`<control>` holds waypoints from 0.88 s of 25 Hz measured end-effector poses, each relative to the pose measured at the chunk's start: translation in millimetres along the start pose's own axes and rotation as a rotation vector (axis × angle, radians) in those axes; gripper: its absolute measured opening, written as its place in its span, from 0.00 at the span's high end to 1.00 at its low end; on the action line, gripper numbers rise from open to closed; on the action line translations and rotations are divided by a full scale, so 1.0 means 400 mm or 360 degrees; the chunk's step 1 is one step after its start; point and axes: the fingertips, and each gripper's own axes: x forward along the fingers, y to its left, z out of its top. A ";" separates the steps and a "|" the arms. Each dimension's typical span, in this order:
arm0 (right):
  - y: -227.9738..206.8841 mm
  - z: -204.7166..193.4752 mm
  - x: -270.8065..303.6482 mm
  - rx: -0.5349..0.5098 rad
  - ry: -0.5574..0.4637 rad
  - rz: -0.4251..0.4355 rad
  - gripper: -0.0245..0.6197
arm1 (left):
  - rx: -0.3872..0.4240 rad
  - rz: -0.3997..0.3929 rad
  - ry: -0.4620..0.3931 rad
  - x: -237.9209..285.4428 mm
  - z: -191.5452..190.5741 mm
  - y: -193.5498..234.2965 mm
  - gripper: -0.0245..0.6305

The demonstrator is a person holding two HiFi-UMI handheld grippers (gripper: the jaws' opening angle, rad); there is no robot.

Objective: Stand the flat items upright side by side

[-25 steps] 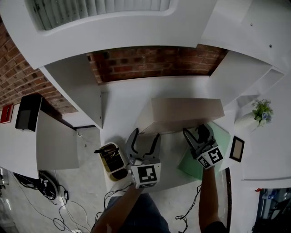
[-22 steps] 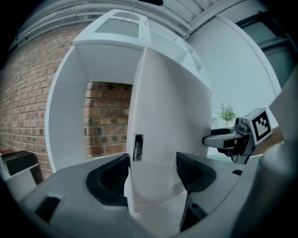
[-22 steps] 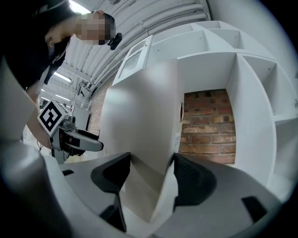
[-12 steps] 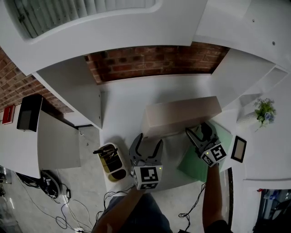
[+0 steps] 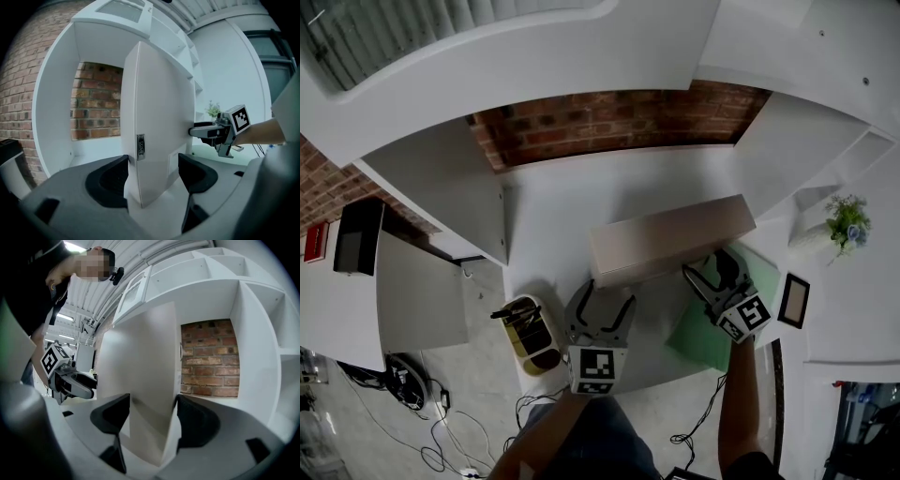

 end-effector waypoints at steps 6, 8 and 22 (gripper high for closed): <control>0.001 0.005 -0.010 0.0069 -0.0009 -0.0050 0.47 | -0.0032 -0.0064 0.0003 -0.005 0.001 -0.008 0.46; -0.004 0.010 -0.024 0.0107 -0.0029 -0.0097 0.45 | -0.0031 -0.0063 0.0008 -0.010 0.001 -0.009 0.46; 0.160 0.120 -0.139 0.0496 -0.0286 -0.0477 0.44 | -0.0096 -0.0004 0.0062 -0.085 0.042 0.026 0.45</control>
